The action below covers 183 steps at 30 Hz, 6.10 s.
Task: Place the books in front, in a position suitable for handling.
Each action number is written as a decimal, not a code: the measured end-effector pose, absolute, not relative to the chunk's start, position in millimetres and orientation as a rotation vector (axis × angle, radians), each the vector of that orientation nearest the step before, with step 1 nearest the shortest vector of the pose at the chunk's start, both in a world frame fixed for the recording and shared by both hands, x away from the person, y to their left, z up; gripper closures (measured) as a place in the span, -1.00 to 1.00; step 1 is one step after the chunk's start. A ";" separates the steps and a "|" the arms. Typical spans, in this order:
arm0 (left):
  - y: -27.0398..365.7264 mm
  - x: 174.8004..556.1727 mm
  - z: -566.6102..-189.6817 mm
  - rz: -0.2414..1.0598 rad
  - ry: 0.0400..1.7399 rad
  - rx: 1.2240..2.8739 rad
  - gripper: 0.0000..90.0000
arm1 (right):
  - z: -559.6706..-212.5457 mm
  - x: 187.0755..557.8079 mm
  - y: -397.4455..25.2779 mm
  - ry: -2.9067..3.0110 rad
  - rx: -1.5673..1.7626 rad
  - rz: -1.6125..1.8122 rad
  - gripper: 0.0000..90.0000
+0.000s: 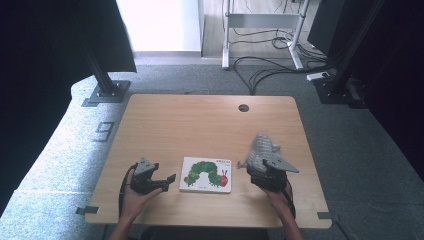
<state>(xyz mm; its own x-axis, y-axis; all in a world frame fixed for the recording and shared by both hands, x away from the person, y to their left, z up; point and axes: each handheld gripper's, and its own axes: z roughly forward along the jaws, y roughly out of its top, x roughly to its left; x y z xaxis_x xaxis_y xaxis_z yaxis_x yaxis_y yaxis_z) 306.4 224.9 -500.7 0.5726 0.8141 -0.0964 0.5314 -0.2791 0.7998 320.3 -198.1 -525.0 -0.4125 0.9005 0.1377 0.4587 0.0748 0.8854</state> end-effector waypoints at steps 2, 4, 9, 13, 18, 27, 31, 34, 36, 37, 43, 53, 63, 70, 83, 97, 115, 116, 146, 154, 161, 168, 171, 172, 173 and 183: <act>223.2 304.9 -498.9 0.429 1.075 1.963 -0.65 | -522.3 320.0 -195.1 1.914 1.333 1.297 -0.42; 222.0 302.9 -497.7 0.421 1.075 1.957 -0.65 | -519.8 317.7 -194.2 1.900 1.331 1.317 -0.40; 220.3 299.9 -502.8 0.414 1.087 1.974 -0.65 | -518.8 317.8 -191.3 1.898 1.331 1.316 -0.39; 220.8 303.4 -503.6 0.405 1.085 1.978 -0.65 | -514.1 321.7 -189.1 1.908 1.313 1.304 -0.38; 219.7 307.5 -502.3 0.390 1.067 1.981 -0.65 | -505.7 325.6 -189.1 1.886 1.307 1.295 -0.37; 216.1 309.5 -504.8 0.369 1.070 1.992 -0.65 | -494.1 333.7 -198.8 1.837 1.327 1.293 -0.37; 215.7 311.3 -505.0 0.369 1.066 1.996 -0.64 | -490.9 343.0 -201.7 1.828 1.333 1.279 -0.37; 216.0 314.6 -507.9 0.364 1.073 2.005 -0.64 | -487.5 351.5 -207.4 1.809 1.347 1.280 -0.38; 216.7 316.2 -509.1 0.358 1.082 2.005 -0.64 | -486.1 356.3 -210.8 1.797 1.357 1.284 -0.37; 216.8 316.6 -509.4 0.359 1.084 2.007 -0.64 | -485.2 359.0 -212.2 1.795 1.362 1.285 -0.37; 214.8 316.8 -511.7 0.358 1.084 2.017 -0.63 | -483.2 371.7 -213.4 1.792 1.365 1.268 -0.38; 212.2 317.0 -516.1 0.340 1.087 2.032 -0.63 | -494.7 405.4 -223.5 1.786 1.452 1.201 -0.41; 210.9 315.7 -517.0 0.330 1.078 2.047 -0.63 | -512.3 402.6 -226.6 1.831 1.481 1.042 -0.48; 205.3 316.3 -521.4 0.316 1.070 2.073 -0.63 | -535.7 409.9 -234.8 1.900 1.567 0.939 -0.52; 200.1 314.9 -523.9 0.307 1.057 2.097 -0.63 | -545.7 409.0 -236.6 1.919 1.583 0.877 0.04; 199.1 316.4 -525.5 0.285 1.054 2.096 -0.63 | -533.0 397.3 -239.8 1.880 1.515 1.032 0.52; 193.4 313.5 -527.3 0.272 1.026 2.123 -0.63 | -474.1 362.7 -217.4 1.815 1.331 1.336 0.51; 192.7 313.4 -527.8 0.271 1.026 2.125 -0.63 | -472.2 361.5 -215.5 1.816 1.323 1.347 0.51; 166.9 308.4 -543.1 0.262 0.982 2.198 -0.63 | -469.3 355.2 -168.9 1.914 1.233 1.480 0.49; 164.7 307.6 -543.2 0.275 0.980 2.200 -0.63 | -474.0 357.4 -155.9 1.938 1.227 1.488 0.48; 163.7 306.8 -543.5 0.286 0.984 2.200 -0.63 | -478.3 358.8 -140.2 1.971 1.210 1.502 0.48; 163.9 306.7 -543.7 0.286 0.988 2.193 -0.63 | -483.1 360.9 -120.5 2.015 1.198 1.530 0.48; 163.9 306.5 -543.7 0.287 0.987 2.194 -0.62 | -485.6 362.0 -109.2 2.039 1.180 1.527 0.48; 163.9 306.2 -543.9 0.288 0.987 2.193 -0.62 | -488.8 362.9 -96.4 2.078 1.153 1.516 0.48; 163.8 306.2 -543.9 0.291 0.987 2.194 -0.62 | -490.3 363.3 -91.3 2.093 1.144 1.511 0.47; 164.3 305.6 -543.8 0.284 0.984 2.194 -0.62 | -521.5 380.3 -26.0 2.259 1.081 1.410 0.46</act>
<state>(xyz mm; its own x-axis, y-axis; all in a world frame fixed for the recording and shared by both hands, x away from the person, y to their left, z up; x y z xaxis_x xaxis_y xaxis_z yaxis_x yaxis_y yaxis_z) 305.6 164.3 -543.8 0.6868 0.7223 -0.0815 0.5674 -0.4626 0.6812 380.3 -26.0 -521.5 -0.6865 0.7105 0.1543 0.4507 0.2493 0.8572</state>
